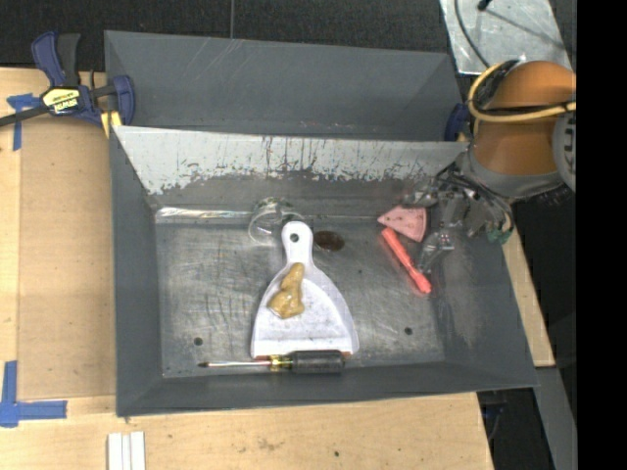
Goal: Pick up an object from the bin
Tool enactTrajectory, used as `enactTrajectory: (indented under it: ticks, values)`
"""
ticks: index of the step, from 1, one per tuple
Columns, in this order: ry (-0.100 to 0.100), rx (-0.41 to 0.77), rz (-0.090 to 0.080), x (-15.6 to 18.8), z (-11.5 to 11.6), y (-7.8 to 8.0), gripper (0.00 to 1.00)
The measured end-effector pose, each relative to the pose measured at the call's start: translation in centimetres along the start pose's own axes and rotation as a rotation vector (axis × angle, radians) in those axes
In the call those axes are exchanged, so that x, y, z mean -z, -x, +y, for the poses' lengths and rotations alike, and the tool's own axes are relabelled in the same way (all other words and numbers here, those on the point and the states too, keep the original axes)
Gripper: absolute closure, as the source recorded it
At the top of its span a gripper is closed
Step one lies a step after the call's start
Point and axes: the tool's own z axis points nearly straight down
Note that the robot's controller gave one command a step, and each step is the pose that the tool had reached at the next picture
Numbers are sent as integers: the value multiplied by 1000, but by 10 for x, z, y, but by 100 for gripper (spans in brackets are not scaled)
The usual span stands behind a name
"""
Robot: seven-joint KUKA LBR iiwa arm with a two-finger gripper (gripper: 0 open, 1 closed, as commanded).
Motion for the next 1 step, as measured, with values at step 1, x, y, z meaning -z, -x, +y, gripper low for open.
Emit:
enactTrajectory:
  ticks: [1]
  values:
    - [6, -96, 13, -25, -1, 3, 0]
